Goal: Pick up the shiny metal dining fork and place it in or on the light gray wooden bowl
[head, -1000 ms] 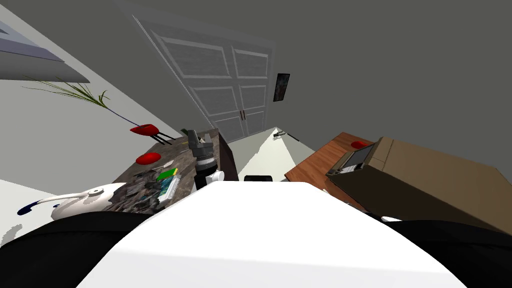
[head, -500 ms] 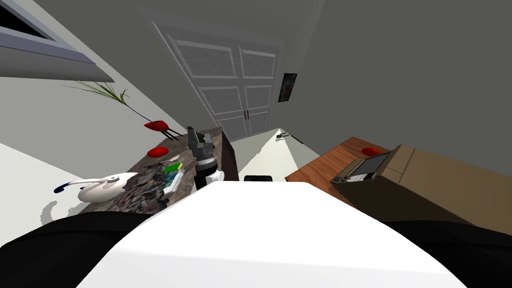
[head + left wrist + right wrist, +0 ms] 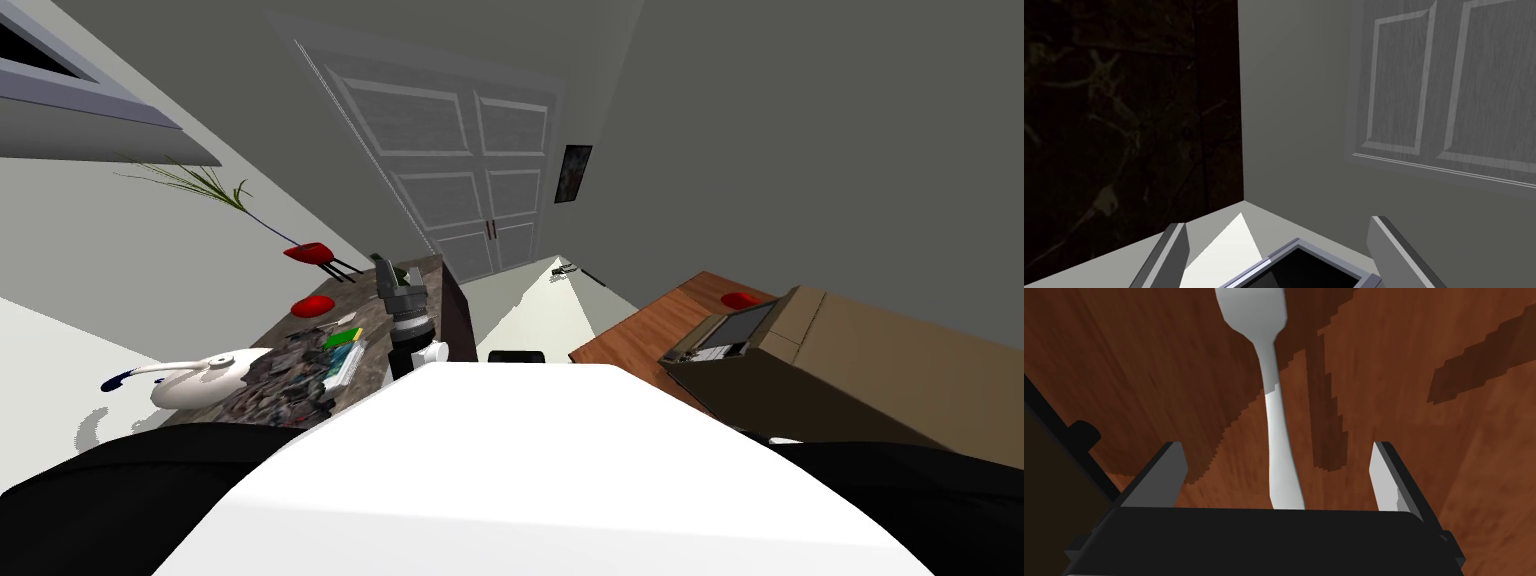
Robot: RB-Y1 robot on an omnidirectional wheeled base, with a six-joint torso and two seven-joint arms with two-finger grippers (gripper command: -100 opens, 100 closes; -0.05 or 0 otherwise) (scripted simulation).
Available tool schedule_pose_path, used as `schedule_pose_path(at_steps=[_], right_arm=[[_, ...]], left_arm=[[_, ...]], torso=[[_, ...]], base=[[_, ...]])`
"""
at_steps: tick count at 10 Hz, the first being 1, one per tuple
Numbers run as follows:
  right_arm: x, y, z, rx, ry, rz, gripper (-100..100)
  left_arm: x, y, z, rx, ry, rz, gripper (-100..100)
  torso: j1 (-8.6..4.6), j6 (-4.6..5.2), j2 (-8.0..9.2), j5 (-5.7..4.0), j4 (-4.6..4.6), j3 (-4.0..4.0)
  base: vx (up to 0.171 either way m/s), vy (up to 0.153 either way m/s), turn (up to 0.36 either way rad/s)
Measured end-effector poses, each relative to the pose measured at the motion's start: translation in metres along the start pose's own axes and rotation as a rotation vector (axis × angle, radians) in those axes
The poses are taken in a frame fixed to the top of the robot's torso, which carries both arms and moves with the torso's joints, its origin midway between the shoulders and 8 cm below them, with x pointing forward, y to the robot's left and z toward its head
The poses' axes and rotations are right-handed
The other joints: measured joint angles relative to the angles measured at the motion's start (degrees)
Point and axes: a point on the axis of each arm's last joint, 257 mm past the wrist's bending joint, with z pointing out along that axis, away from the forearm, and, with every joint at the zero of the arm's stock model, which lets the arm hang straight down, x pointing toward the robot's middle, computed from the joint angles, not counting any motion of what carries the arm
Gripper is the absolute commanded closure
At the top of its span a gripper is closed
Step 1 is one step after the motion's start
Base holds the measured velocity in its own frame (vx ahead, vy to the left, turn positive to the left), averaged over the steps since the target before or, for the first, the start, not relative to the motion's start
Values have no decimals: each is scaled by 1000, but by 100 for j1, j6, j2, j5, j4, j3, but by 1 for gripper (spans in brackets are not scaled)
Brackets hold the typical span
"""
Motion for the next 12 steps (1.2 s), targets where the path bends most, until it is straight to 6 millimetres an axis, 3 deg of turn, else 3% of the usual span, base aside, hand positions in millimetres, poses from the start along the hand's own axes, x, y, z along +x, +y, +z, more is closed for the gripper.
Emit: schedule_pose_path(at_steps=[2,4,6,8,10,12], right_arm=[[-19,-3,6,-4,-38,13,-100],[-19,-3,6,-8,-26,-28,-100],[-38,-4,11,-10,-59,-15,-100],[-35,-5,12,-11,-44,-52,-100],[-53,-8,15,-14,-72,-35,-100],[-49,-8,17,-15,-55,-71,-100]], left_arm=[[0,0,0,0,0,0,0],[0,0,0,0,0,0,0],[0,0,0,0,0,0,0],[0,0,0,0,0,0,0],[0,0,0,0,0,0,0],[0,0,0,0,0,0,0]], torso=[[0,0,2,0,0,1],[0,0,-2,0,-1,-1],[0,1,1,0,0,1],[0,0,-2,0,-1,-1],[0,0,1,0,0,0],[0,0,-2,0,-1,-1]], base=[[-12,0,-19],[-5,-3,-38],[-10,-1,-26],[-5,-2,-42],[-10,-2,-20],[-6,-3,-41]])
